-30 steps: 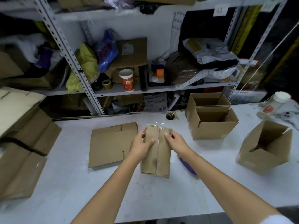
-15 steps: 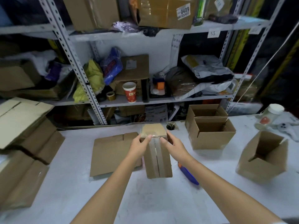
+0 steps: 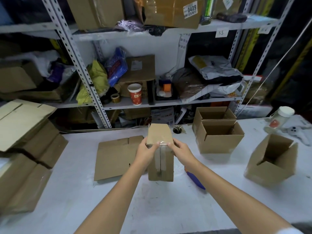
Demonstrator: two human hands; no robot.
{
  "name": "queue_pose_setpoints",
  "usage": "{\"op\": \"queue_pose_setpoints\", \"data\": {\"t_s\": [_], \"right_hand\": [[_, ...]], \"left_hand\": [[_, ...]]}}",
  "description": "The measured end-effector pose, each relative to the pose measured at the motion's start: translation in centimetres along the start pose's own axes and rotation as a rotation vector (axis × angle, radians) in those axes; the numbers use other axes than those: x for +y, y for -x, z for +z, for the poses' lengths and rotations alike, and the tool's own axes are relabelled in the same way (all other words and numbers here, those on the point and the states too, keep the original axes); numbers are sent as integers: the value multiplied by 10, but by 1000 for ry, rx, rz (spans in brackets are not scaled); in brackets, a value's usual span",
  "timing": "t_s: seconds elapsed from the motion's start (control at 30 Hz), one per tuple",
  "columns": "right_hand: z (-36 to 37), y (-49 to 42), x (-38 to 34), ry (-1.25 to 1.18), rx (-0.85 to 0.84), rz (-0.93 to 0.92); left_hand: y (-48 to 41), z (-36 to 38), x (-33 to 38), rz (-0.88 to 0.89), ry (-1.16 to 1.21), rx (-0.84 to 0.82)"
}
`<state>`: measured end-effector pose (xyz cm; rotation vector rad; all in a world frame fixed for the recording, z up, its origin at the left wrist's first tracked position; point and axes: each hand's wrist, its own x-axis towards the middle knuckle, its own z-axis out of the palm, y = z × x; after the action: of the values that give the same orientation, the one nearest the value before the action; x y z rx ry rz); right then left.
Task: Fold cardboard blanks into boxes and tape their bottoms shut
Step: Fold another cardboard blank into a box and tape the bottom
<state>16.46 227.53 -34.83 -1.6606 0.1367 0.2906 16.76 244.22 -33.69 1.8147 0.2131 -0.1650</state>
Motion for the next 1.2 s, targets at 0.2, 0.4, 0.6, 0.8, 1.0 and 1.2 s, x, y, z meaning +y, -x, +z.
{"op": "queue_pose_setpoints", "data": {"t_s": [0.2,0.4,0.6,0.8,1.0,1.2], "right_hand": [[-13,3,-10,1,21,22],[-13,3,-9,-25,91,28],[-19,4,-8,30,20,3],[-5,3,-3,149,57,-70],[-7,1,1,122,15,-13],[-15,7,-14,221,-144,-34]], "left_hand": [[1,-7,0,-26,4,-30],[4,-1,2,-29,63,-121],[-1,-5,9,-140,141,-108],[-4,-4,-6,-57,52,-62],[-1,-7,-7,-22,-53,-86],[-3,-18,4,-58,-67,-3]]}}
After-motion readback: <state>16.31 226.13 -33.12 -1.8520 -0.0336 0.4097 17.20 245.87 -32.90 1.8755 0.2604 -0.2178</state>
